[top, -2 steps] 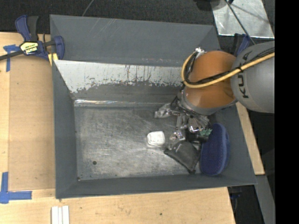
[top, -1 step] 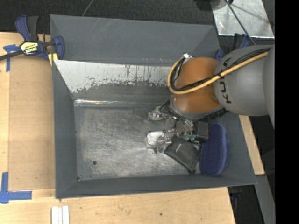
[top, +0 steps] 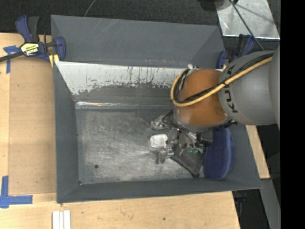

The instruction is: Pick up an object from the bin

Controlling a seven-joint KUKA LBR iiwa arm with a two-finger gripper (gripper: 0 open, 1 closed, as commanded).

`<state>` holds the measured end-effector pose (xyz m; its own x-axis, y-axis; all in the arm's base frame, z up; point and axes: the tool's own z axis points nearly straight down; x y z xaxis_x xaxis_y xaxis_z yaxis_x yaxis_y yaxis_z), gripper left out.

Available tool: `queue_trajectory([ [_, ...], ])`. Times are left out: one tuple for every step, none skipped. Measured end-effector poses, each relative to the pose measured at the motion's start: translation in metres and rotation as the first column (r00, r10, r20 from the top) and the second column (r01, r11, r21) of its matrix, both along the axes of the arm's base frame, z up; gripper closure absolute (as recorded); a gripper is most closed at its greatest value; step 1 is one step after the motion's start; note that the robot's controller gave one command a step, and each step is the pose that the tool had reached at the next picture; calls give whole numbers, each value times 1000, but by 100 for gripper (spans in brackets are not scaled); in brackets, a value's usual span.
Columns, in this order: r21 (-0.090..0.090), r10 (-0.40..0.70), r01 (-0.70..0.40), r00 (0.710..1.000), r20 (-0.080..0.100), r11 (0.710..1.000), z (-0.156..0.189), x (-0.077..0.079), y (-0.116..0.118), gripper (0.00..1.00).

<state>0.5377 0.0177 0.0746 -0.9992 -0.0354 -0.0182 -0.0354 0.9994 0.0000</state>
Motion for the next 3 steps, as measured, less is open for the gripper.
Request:
queue_trajectory([
  [1, -1, 1, 1000, 8, 1000, 2, 3, 0, 100],
  [0, -2, 2, 1000, -13, 1000, 18, 5, 0, 100],
  [-1, -2, 2, 1000, -7, 1000, 90, 8, 0, 100],
])
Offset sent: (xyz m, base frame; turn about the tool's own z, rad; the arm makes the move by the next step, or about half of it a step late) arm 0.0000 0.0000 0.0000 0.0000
